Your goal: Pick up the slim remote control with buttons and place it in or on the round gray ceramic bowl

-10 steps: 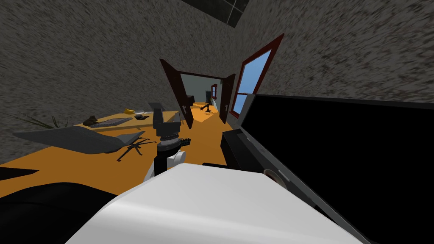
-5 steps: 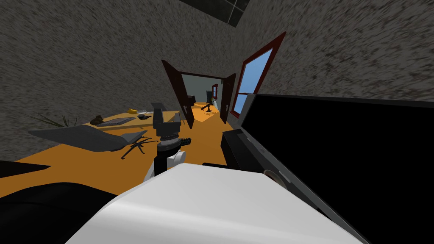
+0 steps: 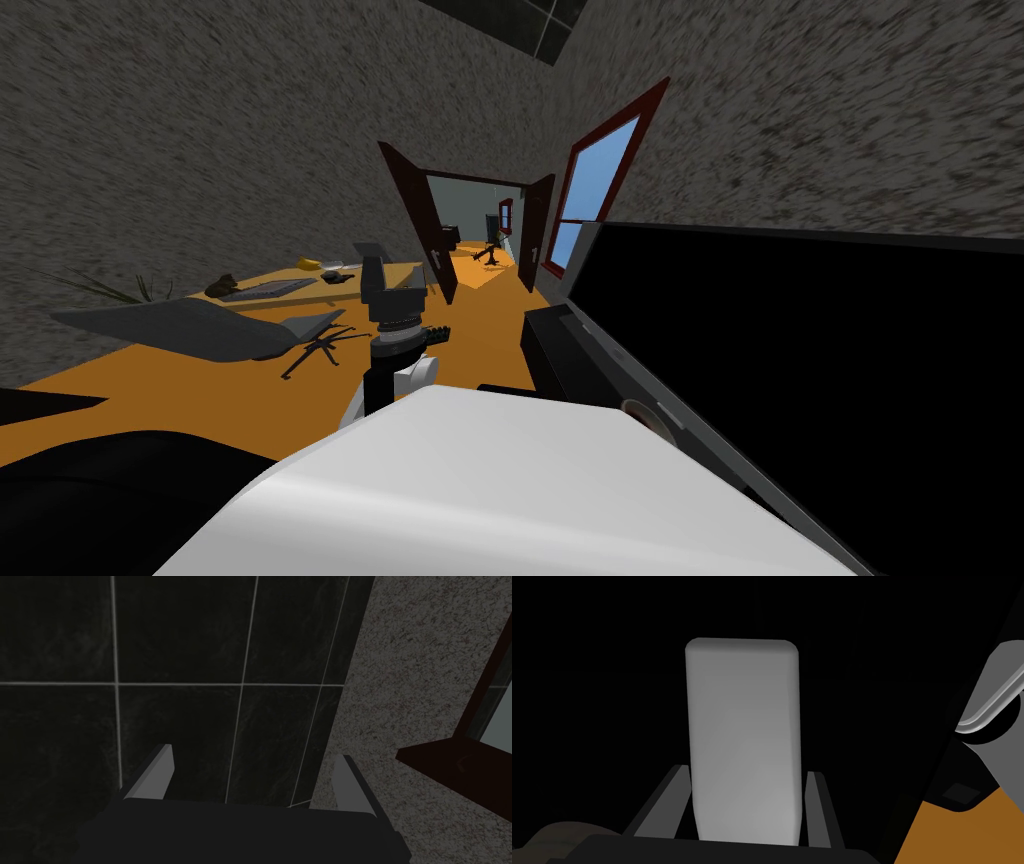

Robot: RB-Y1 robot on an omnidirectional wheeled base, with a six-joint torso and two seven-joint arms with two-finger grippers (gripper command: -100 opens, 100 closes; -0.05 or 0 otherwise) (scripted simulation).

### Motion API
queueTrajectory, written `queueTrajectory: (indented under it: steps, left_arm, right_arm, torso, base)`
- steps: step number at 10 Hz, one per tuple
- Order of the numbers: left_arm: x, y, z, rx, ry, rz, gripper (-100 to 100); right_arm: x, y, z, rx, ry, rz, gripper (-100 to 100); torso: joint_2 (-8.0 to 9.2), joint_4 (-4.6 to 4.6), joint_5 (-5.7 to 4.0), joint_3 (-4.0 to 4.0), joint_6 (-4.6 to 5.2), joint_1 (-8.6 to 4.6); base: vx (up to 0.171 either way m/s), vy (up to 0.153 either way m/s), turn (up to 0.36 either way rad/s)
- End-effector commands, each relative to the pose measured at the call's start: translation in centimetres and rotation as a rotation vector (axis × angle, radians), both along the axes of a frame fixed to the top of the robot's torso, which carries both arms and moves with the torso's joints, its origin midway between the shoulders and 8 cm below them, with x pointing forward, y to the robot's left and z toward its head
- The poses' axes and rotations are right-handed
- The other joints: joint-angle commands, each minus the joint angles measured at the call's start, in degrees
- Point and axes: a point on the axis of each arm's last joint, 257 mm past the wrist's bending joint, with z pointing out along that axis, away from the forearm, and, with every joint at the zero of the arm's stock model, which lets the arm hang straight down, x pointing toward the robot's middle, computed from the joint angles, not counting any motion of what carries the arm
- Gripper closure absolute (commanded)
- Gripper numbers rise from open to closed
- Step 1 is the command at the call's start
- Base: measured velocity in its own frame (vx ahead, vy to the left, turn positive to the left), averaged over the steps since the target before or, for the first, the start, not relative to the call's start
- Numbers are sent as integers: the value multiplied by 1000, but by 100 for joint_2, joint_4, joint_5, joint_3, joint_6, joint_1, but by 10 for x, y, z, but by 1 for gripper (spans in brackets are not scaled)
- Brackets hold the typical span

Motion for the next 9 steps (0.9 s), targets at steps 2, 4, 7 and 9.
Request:
queueTrajectory:
  steps: [2,4,7,9]
  left_arm:
    - [0,0,0,0,0,0,0]
    - [0,0,0,0,0,0,0]
    - [0,0,0,0,0,0,0]
    - [0,0,0,0,0,0,0]
  right_arm:
    - [4,-10,11,2,6,10,100]
    - [8,-18,19,2,8,17,100]
    - [6,-42,30,-36,13,18,100]
    - [7,-74,48,-83,19,24,100]
  torso:
    - [-1,-1,0,-1,-2,3]
    - [5,1,0,3,-5,6]
    - [6,1,0,3,-4,0]
    - [31,4,20,16,3,47]
  base:
    - [13,25,-53]
    - [-6,36,-28]
    - [-15,31,-13]
    - [-84,154,-54]
